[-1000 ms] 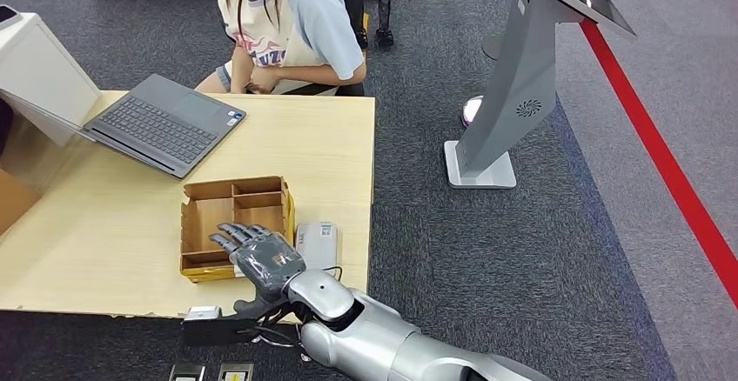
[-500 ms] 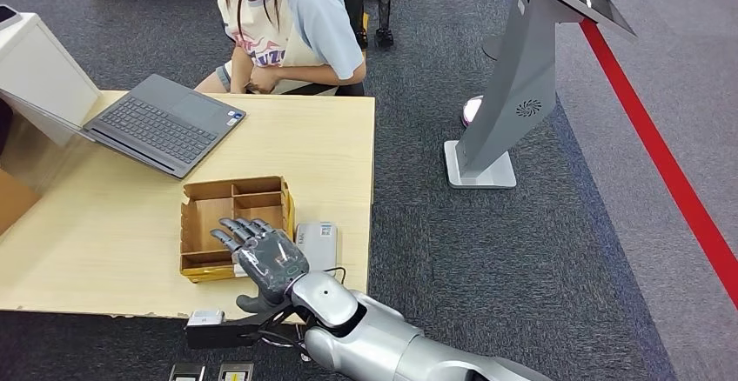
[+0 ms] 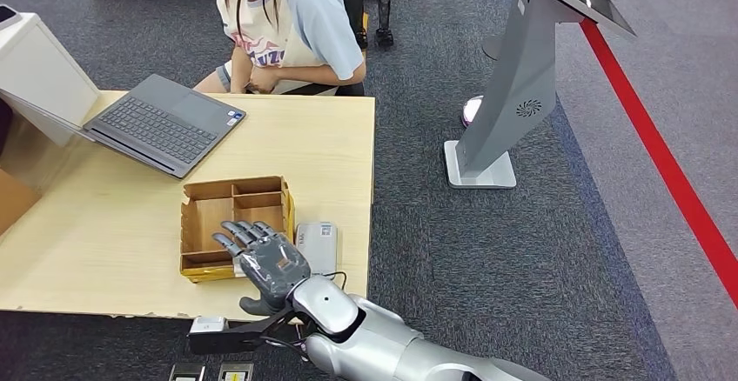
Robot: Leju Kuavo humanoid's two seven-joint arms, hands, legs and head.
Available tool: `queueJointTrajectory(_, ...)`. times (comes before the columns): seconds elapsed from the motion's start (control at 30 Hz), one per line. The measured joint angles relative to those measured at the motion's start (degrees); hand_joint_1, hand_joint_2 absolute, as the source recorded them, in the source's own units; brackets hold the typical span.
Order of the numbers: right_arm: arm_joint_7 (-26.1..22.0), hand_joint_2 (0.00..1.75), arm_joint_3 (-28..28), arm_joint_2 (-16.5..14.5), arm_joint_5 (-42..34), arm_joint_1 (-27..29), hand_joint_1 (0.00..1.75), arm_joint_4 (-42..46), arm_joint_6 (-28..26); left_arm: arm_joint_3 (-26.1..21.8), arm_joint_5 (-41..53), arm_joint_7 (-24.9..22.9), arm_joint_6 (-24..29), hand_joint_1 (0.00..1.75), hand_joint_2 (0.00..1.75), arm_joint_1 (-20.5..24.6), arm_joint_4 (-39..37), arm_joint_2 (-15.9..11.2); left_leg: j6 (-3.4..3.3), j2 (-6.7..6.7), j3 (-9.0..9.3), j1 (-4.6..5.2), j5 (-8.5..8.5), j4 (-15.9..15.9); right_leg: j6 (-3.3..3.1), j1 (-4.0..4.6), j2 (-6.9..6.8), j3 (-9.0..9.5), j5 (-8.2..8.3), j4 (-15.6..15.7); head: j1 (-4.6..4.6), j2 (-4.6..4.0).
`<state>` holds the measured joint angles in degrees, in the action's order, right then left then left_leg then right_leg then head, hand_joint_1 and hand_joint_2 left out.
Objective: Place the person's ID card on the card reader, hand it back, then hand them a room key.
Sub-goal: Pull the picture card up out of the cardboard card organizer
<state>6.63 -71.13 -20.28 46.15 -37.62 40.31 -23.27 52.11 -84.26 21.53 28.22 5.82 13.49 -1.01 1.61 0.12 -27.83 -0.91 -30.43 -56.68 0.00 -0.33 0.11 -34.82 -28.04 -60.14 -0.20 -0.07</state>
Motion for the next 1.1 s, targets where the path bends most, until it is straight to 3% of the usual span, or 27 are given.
queueJointTrajectory(0.5, -2.6, 1.75, -2.3, 0.0, 4.7, 0.0, 0.00, -3.9, -9.5, 0.0, 0.9, -0.3, 0.2, 0.00, 0.00, 0.0, 0.0, 0.0, 0.00, 0.00, 0.00, 0.00, 0.00, 0.0, 0.00, 0.00, 0.00, 0.00, 0.00, 0.0, 0.01, 0.00)
queueJointTrajectory(0.87, -3.7, 1.75, -2.8, 0.0, 4.8, -0.2, 0.00, -6.5, -9.7, 0.1, 1.3, -0.6, 0.6, 0.00, 0.00, 0.0, 0.0, 0.0, 0.00, 0.00, 0.01, 0.00, 0.00, 0.0, 0.00, 0.00, 0.00, 0.00, 0.00, 0.0, -0.01, 0.00)
queueJointTrajectory(1.1, -4.8, 1.75, -3.1, 0.0, 4.3, -0.4, 0.00, -7.6, -6.4, 0.2, 1.4, -0.6, 0.5, 0.00, 0.00, 0.0, 0.0, 0.0, 0.00, 0.00, 0.00, 0.00, 0.00, 0.0, 0.00, 0.00, 0.00, 0.00, 0.00, 0.0, 0.00, 0.00)
